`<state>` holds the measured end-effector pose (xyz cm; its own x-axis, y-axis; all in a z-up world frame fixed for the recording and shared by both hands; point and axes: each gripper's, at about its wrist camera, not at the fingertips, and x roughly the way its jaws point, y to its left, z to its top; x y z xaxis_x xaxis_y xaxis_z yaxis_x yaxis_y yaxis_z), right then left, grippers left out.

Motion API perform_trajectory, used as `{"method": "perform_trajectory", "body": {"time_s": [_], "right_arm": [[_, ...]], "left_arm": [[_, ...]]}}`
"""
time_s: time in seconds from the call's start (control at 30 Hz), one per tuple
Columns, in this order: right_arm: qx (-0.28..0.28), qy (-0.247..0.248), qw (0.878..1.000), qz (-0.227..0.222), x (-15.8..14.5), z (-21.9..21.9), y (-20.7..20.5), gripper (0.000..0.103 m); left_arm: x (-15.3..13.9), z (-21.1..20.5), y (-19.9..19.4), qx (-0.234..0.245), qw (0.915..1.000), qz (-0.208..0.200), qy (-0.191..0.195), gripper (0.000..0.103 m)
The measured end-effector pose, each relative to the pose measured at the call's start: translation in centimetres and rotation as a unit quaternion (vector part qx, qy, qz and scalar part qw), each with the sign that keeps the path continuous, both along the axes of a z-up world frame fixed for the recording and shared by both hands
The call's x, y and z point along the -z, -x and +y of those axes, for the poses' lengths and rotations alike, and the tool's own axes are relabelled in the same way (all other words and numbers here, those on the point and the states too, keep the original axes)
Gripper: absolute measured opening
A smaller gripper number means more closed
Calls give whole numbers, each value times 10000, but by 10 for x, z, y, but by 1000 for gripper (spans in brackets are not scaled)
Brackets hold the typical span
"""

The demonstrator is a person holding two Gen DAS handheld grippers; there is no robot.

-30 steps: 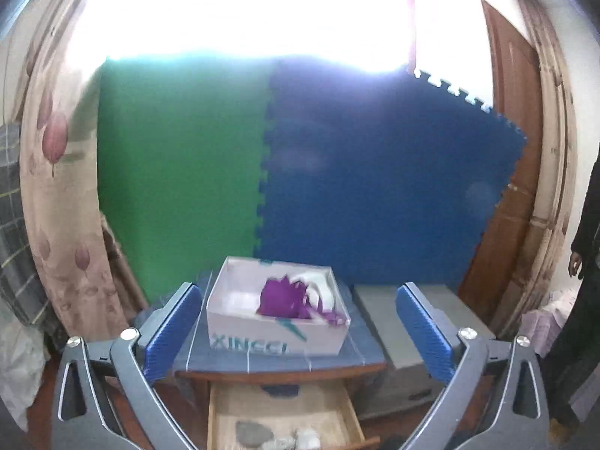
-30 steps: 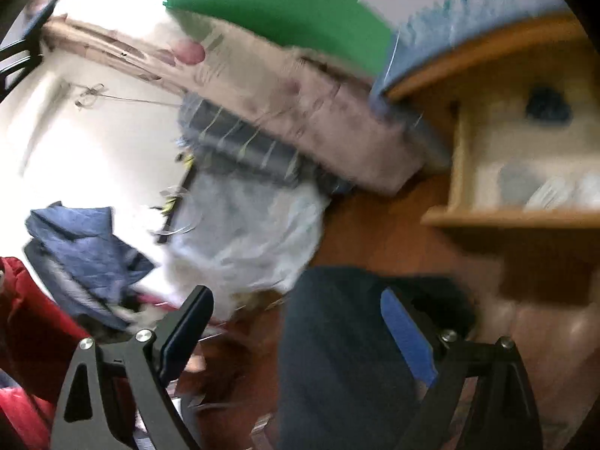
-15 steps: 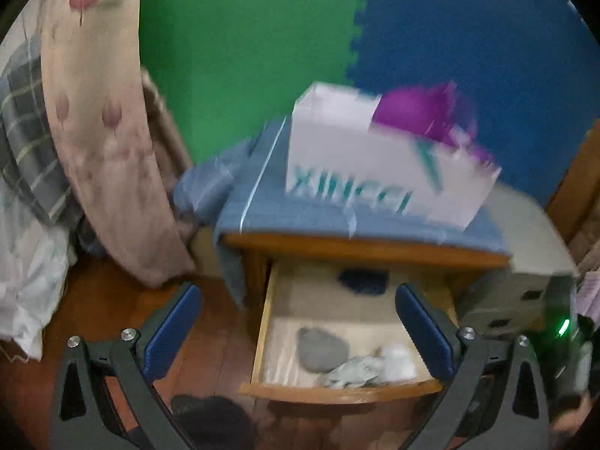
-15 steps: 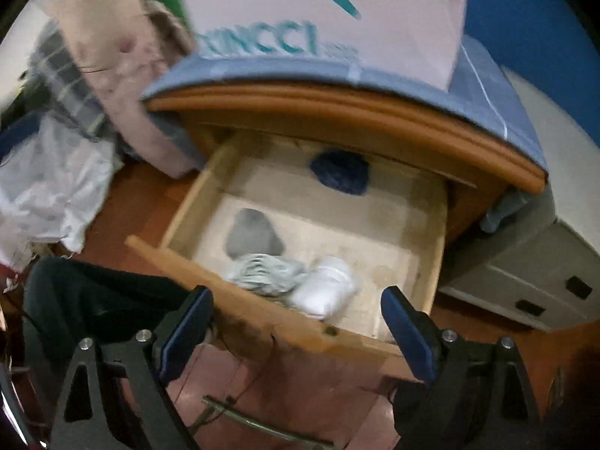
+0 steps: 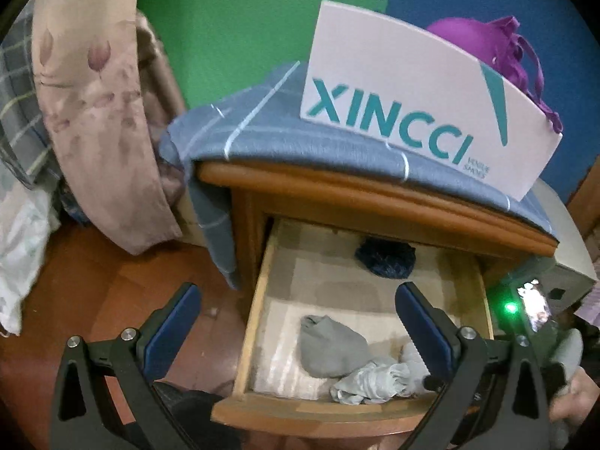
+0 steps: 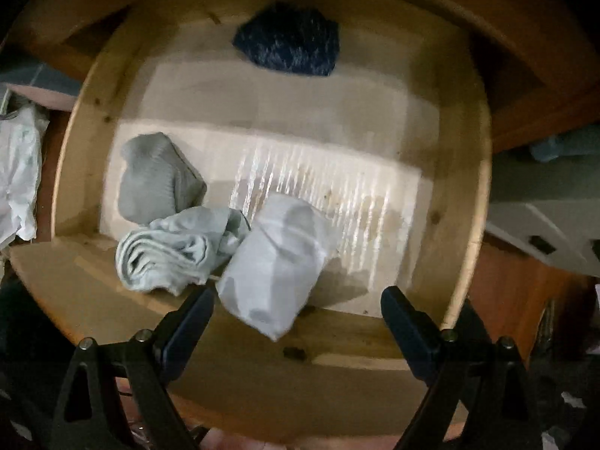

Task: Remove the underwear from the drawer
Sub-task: 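Grasp the white sock with the right tool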

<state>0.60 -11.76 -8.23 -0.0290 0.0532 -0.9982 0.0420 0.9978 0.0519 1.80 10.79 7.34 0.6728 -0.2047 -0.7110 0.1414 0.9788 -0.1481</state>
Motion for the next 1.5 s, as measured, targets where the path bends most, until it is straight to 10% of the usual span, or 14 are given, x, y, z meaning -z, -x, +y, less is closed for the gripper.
{"method": "perform_trajectory", "body": {"time_s": [0.4,0.5,0.63,1.3,1.5], "right_arm": [[127,-41,9981,598,38,0,-20,90],[47,28,9979,639,40,0,-19,81],[-86,61,9966,822,49,7,-11,41],[-297,317,9980,463,32,23,-1,35],[-41,-309,9995,-60,17,16,0,35]], "left_arm": [[20,-2,-7,151,9995,241,-128,103],[20,-1,-8,72,9996,220,-140,103],[22,5,-10,-132,9996,247,-74,103],[23,9,-13,-126,9994,286,-172,103],[29,-3,-13,169,9985,402,-322,103]]}}
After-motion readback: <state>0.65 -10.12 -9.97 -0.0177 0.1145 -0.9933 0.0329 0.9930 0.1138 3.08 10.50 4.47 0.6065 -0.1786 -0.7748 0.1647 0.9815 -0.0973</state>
